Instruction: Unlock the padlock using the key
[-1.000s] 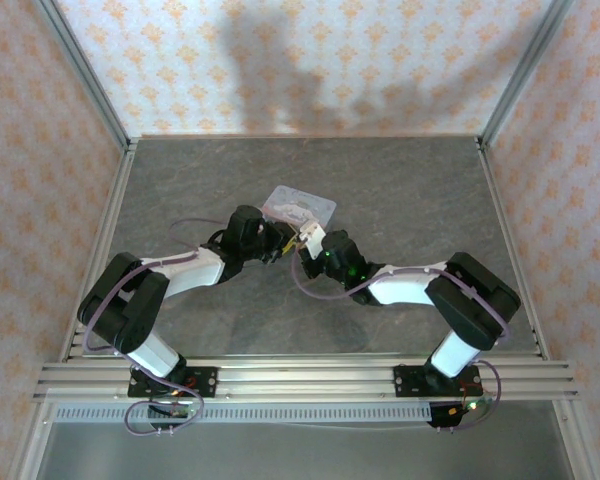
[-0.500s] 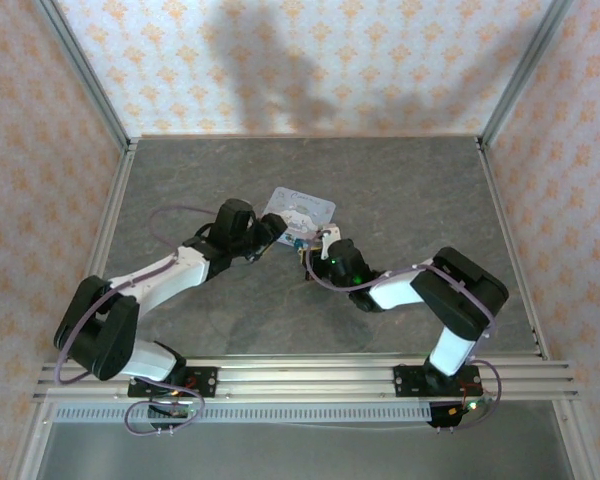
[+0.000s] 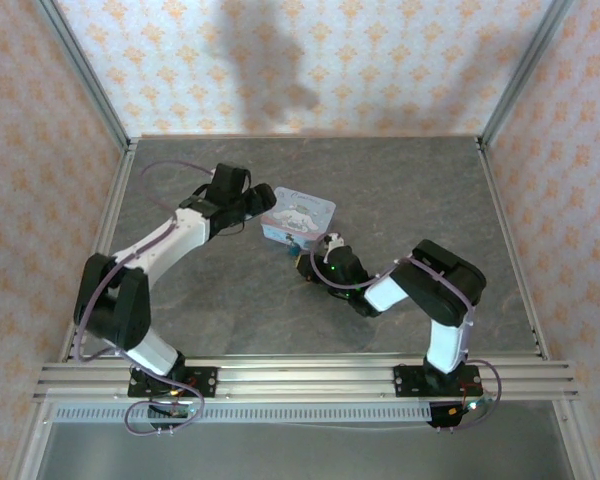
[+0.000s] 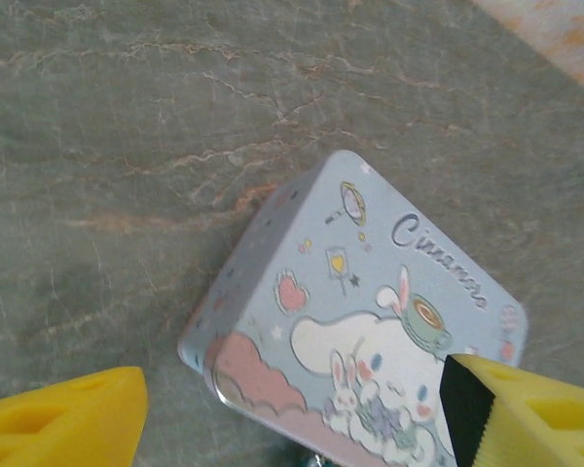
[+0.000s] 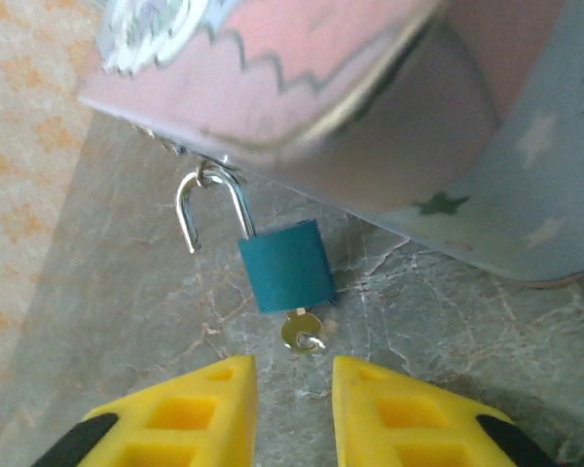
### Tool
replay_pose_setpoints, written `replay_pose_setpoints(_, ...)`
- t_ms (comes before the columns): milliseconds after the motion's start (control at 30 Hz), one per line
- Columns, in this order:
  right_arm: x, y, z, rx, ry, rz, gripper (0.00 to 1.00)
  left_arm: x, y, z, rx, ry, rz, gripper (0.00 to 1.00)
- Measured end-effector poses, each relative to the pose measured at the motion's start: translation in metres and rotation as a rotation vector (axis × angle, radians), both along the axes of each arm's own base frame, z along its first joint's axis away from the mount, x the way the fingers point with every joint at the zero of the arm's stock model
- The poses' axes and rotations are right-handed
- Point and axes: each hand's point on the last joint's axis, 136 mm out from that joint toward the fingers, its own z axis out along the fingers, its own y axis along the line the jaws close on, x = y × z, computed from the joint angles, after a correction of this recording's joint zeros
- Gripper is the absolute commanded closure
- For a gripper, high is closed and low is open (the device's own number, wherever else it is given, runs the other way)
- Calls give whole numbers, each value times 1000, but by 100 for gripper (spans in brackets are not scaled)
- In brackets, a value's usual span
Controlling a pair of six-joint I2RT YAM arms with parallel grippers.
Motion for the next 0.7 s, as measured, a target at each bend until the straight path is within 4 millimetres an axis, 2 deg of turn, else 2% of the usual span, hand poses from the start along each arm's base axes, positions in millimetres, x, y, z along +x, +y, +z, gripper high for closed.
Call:
replay_pose_setpoints(300, 4, -28, 26, -13, -28, -26, 41, 33, -17, -42, 87, 88, -116, 24)
replay_pose_setpoints(433, 12, -31, 44, 12, -46, -5, 37, 34, -22, -56, 89, 118, -152, 26)
replay_pose_setpoints(533, 18, -26, 53, 33, -47, 16, 37, 32, -23, -60, 88, 128, -161, 29)
replay_pose_setpoints(700, 22, -18, 53, 48, -33, 48, 37, 28, -20, -68, 84, 122, -157, 32)
